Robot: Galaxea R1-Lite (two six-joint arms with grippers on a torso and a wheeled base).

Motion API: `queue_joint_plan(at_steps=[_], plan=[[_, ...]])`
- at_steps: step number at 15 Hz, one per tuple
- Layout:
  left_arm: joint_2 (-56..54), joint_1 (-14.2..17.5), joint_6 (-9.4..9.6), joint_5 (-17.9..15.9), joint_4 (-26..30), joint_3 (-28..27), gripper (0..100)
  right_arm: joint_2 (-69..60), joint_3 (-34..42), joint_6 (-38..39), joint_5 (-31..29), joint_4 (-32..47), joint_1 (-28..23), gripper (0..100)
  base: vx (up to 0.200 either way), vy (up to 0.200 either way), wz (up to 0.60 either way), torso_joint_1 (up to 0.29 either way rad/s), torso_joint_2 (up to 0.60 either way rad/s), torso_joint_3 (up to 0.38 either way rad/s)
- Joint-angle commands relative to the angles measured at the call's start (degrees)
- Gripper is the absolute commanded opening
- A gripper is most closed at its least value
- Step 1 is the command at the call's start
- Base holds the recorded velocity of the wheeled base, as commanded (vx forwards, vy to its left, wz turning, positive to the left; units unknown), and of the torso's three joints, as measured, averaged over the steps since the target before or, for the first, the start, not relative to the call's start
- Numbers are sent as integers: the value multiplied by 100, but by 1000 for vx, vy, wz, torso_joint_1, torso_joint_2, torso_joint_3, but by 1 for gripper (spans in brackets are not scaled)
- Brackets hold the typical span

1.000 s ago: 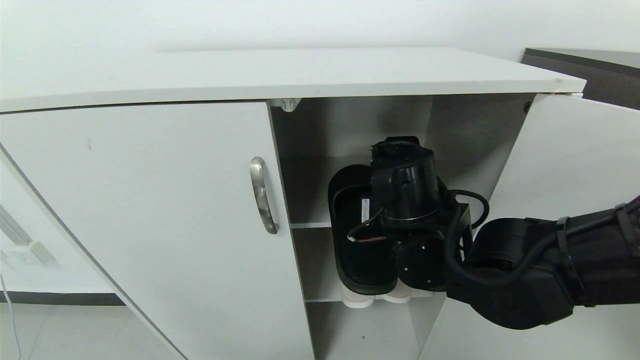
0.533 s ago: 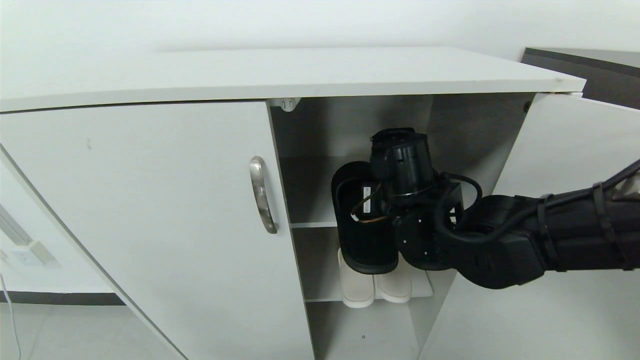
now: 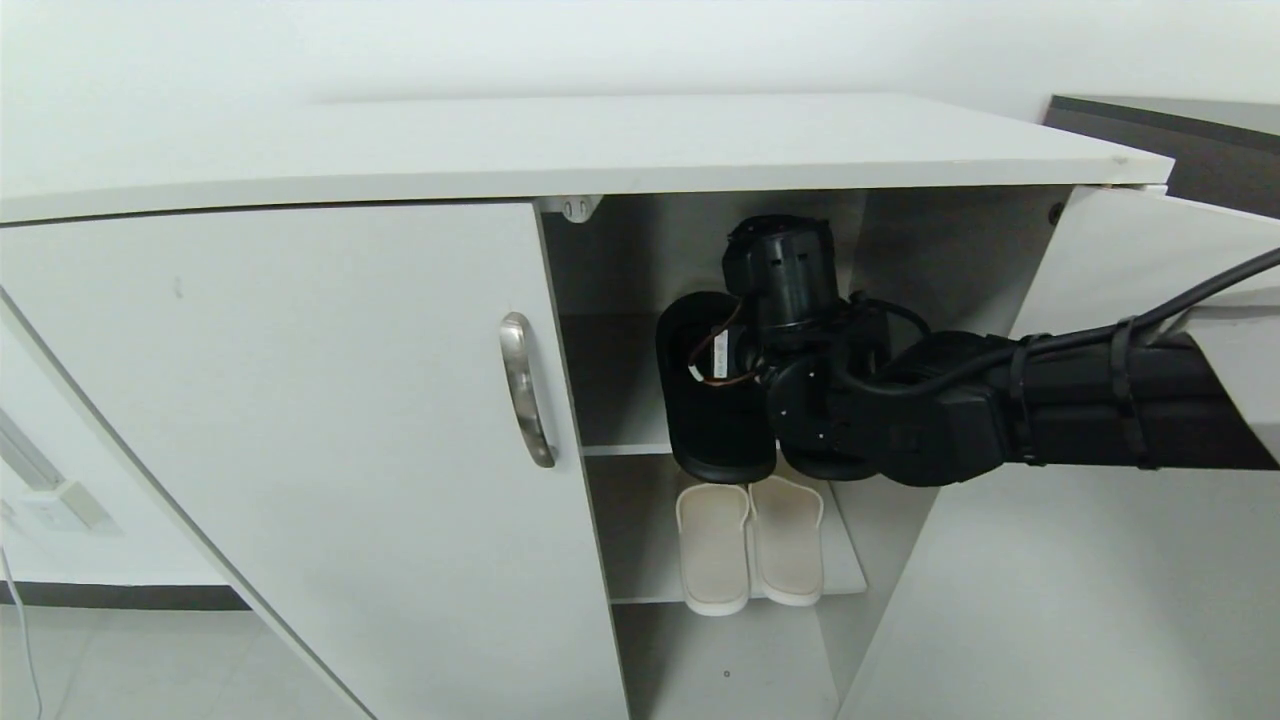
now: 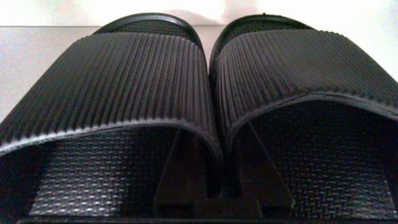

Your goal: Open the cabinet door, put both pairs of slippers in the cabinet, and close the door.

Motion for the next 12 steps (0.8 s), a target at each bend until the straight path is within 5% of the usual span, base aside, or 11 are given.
queue_joint_plan(at_steps=[1,8,9,12], plan=[[7,2,-3,4,-1,0,0,159,-104,-25,42,0,-65,0,0,0,0,0,0,0],[7,2,-12,4,-1,0,0,335,-236,-34,68,-26,-179,0,0,0,0,0,0,0],[7,2,-12,4,-1,0,0,335,-236,-25,68,-35,-179,100,0,0,0,0,0,0],[7,2,-12,4,-1,0,0,309,-131,-25,59,-43,-170,100,0,0,0,0,0,0]])
